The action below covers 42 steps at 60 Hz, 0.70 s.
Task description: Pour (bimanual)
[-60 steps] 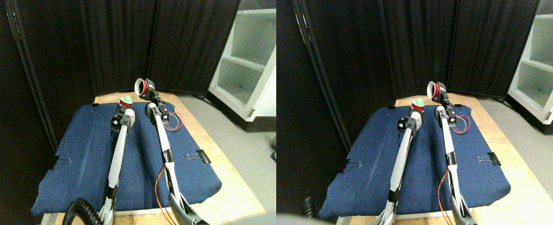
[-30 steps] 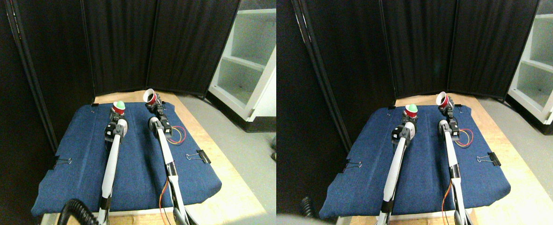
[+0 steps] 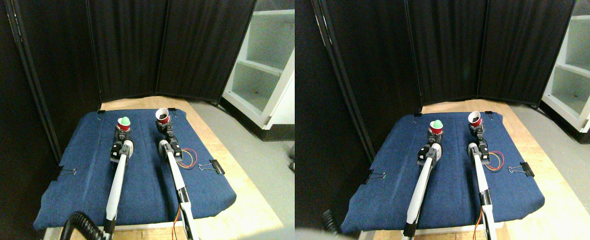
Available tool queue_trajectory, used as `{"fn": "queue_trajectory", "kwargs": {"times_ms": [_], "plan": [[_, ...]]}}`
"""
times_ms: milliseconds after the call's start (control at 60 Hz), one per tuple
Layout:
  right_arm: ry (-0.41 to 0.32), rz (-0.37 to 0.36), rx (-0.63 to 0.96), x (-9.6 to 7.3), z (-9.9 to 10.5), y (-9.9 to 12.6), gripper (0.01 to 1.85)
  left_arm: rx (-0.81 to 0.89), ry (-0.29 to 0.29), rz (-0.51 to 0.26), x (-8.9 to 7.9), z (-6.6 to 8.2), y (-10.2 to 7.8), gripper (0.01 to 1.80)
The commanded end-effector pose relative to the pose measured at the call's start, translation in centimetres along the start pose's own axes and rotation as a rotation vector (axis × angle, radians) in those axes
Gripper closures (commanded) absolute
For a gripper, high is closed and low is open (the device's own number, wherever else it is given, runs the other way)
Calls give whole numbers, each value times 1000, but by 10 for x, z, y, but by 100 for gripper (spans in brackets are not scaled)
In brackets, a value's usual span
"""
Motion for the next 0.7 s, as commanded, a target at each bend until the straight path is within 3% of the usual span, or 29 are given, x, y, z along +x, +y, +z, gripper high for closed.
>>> {"fn": "queue_trajectory", "kwargs": {"times_ms": [17, 383, 700], "plan": [[-22, 56, 49, -2, -2, 9, 185, -14, -7, -43, 2, 3, -3, 180], [-32, 12, 145, -15, -9, 0, 185, -56, -17, -52, 1, 3, 4, 180], [-64, -39, 183, -17, -10, -23, 185, -40, -74, -35, 7, 0, 17, 180]]}}
